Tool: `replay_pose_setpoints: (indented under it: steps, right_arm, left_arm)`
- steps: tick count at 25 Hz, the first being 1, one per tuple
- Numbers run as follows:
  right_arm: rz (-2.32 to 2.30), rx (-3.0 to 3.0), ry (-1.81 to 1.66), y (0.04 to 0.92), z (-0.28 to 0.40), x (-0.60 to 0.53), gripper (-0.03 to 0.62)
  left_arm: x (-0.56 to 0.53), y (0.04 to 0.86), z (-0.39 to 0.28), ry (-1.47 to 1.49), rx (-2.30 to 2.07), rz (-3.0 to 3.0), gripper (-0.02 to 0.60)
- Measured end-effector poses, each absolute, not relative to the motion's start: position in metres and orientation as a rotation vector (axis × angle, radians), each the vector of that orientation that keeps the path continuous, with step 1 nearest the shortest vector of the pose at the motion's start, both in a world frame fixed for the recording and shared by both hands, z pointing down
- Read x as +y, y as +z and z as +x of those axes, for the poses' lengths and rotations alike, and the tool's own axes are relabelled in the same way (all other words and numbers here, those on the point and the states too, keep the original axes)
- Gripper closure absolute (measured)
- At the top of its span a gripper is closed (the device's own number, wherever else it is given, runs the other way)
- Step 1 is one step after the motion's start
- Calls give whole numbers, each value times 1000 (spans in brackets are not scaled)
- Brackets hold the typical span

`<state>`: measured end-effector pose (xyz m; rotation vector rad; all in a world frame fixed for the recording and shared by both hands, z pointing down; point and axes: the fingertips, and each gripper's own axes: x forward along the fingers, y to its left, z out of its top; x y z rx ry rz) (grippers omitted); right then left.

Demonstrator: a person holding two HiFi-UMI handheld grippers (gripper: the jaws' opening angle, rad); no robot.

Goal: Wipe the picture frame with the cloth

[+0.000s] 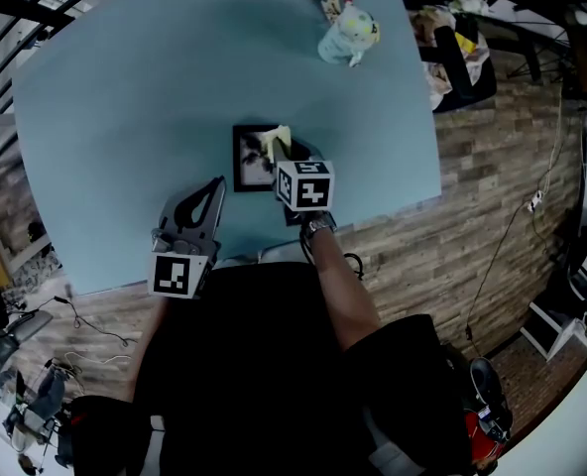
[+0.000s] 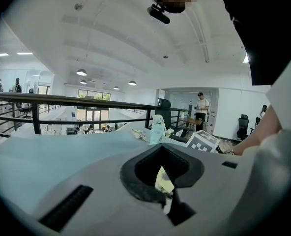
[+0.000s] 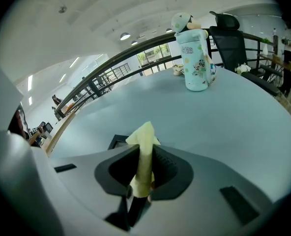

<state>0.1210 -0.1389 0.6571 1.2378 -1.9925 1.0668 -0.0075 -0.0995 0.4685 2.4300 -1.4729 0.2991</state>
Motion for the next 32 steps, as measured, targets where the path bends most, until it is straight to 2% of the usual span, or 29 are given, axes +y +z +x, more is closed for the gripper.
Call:
replay_pose_setpoints:
  steps: [22, 32]
  right_arm:
    - [1385, -1911, 1088, 656, 166, -130, 536]
    - [1381, -1946, 1074, 642, 153, -115, 536]
  left_arm:
    - [-99, 470, 1, 298, -1404, 2478, 584]
    - [-90, 465, -1, 272, -1400, 2494, 584]
